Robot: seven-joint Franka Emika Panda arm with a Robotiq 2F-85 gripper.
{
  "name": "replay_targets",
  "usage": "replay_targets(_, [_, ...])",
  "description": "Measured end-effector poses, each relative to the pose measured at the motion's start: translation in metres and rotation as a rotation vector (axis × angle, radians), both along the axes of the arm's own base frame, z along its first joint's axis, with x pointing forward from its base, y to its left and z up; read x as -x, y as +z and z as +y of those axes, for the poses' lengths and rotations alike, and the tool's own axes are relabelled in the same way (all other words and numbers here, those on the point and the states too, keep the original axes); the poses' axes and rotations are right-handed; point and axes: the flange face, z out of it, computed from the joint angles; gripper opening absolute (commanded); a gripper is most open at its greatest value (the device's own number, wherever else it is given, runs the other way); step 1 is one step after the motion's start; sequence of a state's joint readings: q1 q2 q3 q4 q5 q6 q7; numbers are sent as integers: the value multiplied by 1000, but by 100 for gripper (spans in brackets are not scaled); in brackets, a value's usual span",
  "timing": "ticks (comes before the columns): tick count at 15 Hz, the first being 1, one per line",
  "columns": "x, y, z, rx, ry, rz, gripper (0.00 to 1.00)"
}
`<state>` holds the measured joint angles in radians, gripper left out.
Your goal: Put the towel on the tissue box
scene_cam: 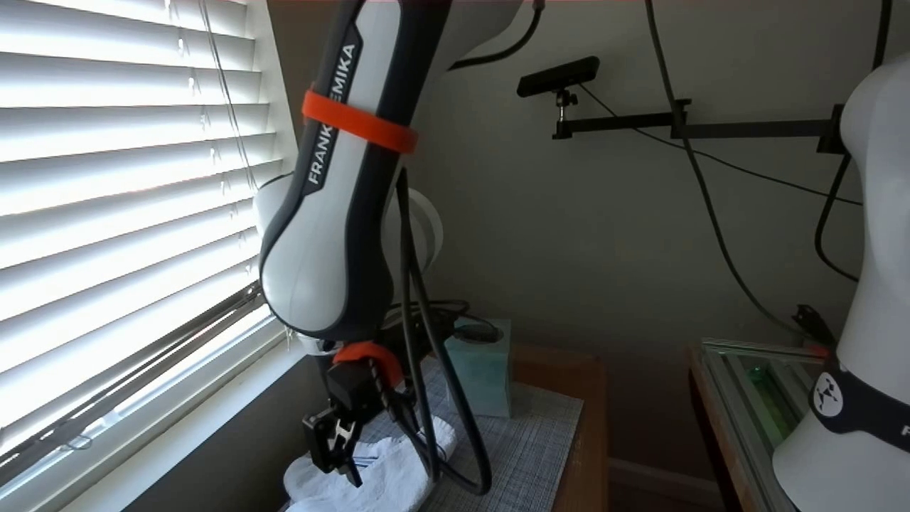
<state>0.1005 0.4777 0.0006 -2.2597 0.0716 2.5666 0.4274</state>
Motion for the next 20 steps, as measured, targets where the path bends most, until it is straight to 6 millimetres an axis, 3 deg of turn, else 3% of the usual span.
replay_targets(7, [-8,-13,25,-128,71,-25,100])
replay_targets(15, [-40,-51,30,-123,113,-178,100])
replay_targets(20, [-52,-65,35,-115,127,-217,100])
